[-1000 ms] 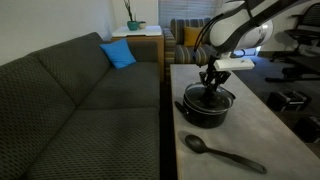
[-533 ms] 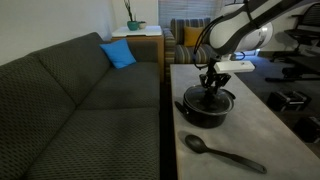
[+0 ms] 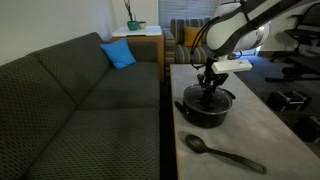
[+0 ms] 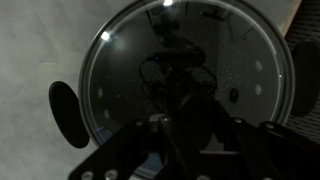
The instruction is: Pick up the glass lid from the table and put it on the black pot.
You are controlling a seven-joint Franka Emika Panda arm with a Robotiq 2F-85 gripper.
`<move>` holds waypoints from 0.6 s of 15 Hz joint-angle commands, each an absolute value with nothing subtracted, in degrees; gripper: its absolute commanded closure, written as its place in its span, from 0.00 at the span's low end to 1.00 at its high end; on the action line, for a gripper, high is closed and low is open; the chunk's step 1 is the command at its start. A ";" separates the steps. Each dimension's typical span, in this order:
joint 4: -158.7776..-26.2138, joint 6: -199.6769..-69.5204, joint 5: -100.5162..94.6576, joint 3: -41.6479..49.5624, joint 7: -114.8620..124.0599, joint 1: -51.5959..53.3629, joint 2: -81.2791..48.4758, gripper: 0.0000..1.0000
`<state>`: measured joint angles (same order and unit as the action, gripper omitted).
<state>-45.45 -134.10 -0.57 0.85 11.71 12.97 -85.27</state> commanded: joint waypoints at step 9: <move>-43.27 -135.00 -2.50 2.07 12.63 13.79 -85.24 0.86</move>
<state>-44.23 -134.45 -1.92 1.89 12.30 14.06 -85.24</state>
